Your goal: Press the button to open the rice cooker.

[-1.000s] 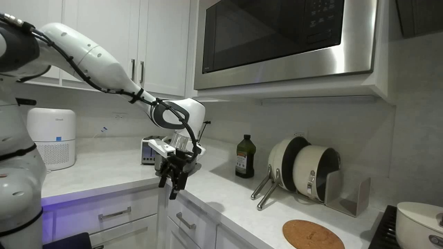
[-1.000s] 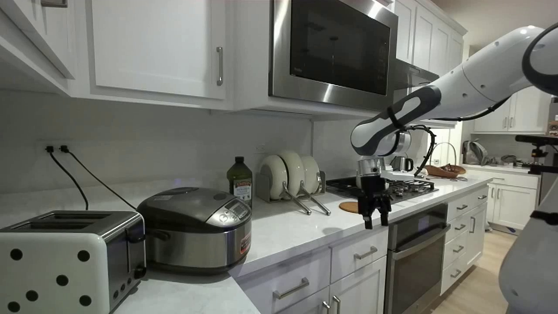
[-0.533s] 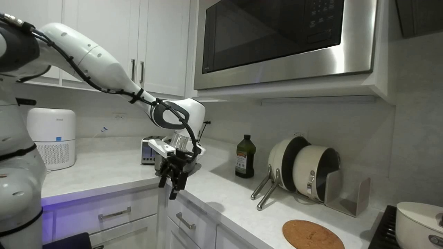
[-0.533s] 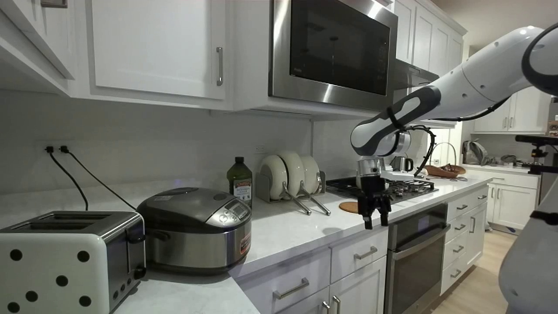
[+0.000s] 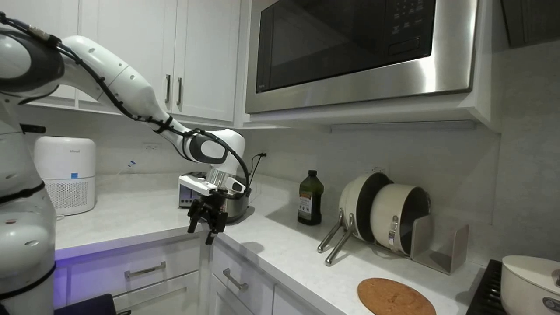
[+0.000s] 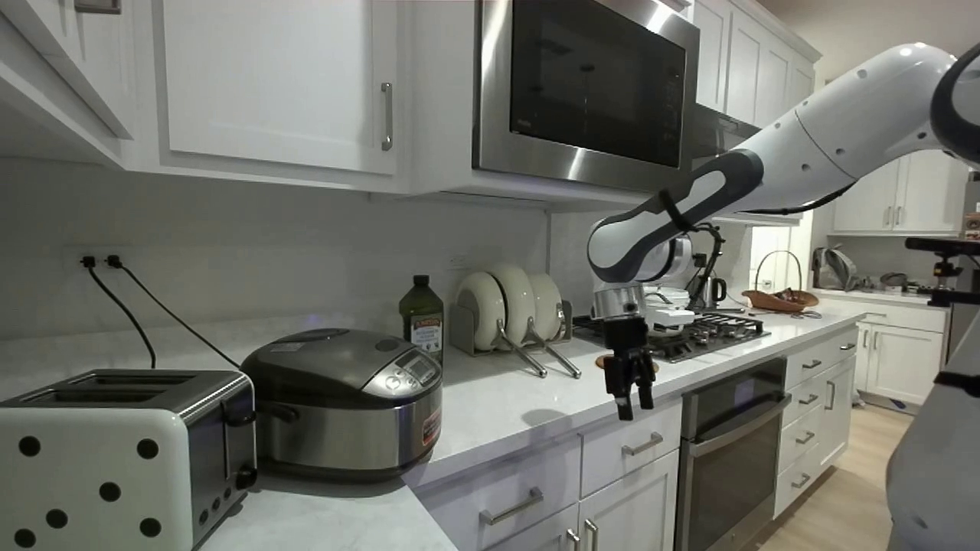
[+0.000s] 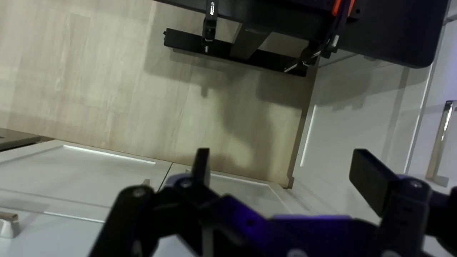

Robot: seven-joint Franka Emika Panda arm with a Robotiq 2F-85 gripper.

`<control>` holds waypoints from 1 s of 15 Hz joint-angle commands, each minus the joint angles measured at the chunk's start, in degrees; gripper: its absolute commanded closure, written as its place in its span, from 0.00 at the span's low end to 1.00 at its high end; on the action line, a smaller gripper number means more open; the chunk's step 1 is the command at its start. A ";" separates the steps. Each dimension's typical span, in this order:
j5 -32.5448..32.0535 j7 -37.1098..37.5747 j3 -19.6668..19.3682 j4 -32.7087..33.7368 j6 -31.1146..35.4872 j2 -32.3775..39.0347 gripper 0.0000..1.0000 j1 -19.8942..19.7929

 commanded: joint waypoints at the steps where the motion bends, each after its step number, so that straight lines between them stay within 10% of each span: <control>1: 1.26 -2.76 3.33 -2.61 1.67 -2.02 0.00 3.20; 15: 17.86 -12.17 5.23 -11.61 29.43 -14.34 0.00 16.53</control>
